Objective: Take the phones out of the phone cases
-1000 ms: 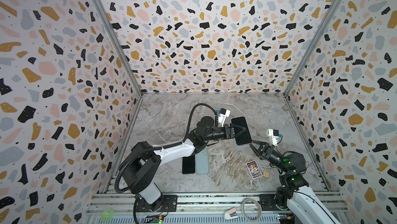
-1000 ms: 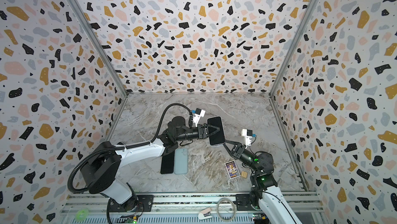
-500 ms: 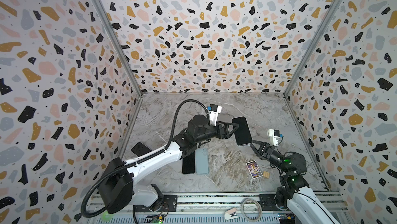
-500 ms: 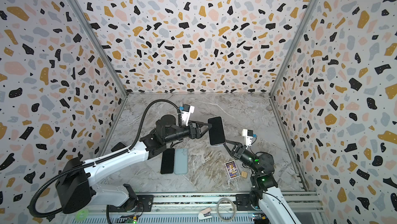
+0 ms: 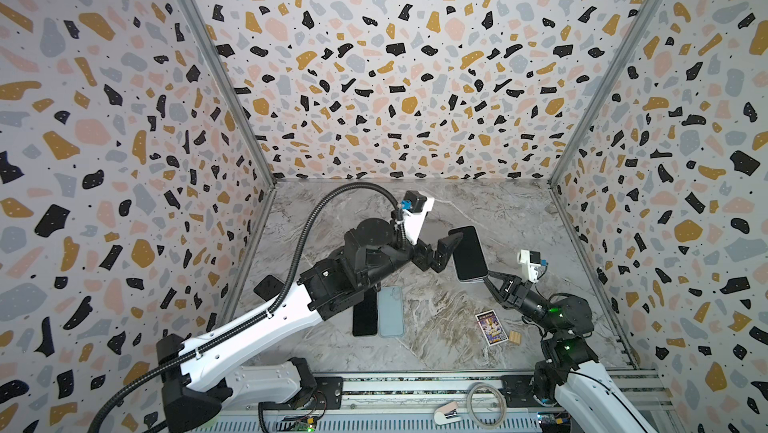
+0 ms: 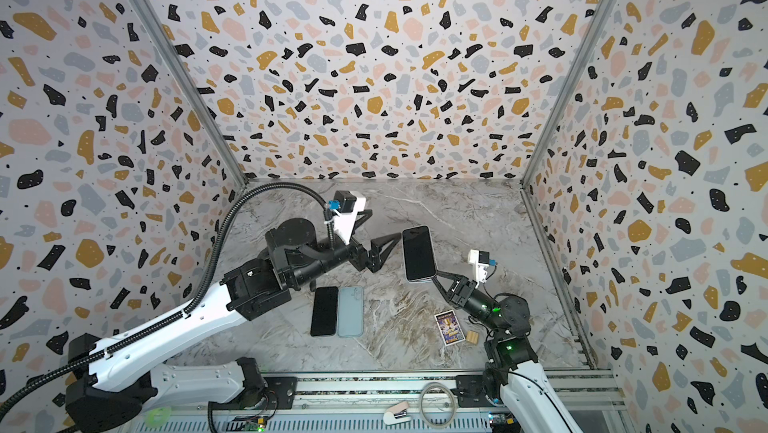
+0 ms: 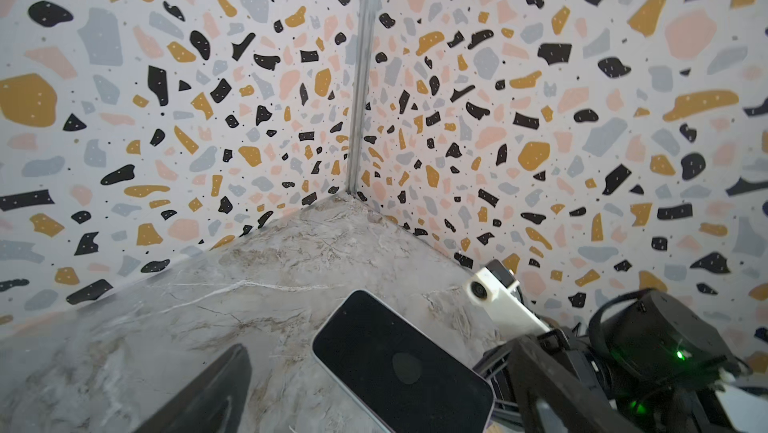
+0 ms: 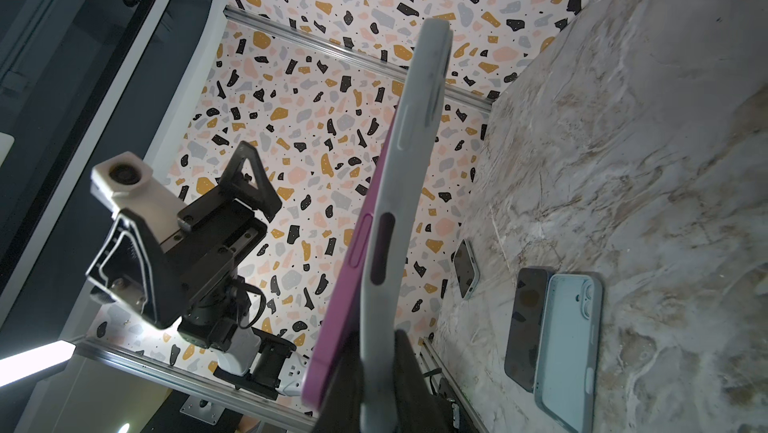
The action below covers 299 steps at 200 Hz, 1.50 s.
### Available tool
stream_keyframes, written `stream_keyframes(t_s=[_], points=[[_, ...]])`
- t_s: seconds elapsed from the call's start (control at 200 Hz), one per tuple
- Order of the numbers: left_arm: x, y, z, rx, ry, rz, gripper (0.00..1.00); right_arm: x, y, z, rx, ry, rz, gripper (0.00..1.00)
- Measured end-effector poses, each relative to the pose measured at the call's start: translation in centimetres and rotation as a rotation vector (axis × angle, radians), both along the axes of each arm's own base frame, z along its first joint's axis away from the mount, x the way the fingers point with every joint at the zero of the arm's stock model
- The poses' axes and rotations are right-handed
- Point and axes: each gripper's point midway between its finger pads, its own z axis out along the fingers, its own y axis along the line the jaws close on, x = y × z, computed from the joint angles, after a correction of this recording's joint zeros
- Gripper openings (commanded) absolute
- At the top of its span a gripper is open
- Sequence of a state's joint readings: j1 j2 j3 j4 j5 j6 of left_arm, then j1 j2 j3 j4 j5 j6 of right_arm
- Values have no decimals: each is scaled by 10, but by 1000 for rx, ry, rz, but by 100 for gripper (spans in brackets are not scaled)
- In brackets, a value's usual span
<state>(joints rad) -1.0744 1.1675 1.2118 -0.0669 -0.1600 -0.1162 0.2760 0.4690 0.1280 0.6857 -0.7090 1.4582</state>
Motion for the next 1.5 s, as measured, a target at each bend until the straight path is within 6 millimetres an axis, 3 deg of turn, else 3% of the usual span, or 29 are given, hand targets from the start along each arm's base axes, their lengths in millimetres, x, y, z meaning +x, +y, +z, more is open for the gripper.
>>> stream_keyframes(t_s=[0.21,0.44,0.596,0.896,1.497], points=[[-44,-26,-25,266,-217,11,95,0,0,-1,-2,6,-1,0],[-68,-42,-44,470,-419,-6,93,1,0,-1,-2,7,-3,0],[-68,-49,-55,551,-481,-23,90,1,0,-2,-2,8,-3,0],[-65,-74,-100,720,-524,-74,83,2,0,-6,-8,28,-3,0],[-50,-83,-113,808,-549,-28,75,2,0,-6,-10,25,-3,0]])
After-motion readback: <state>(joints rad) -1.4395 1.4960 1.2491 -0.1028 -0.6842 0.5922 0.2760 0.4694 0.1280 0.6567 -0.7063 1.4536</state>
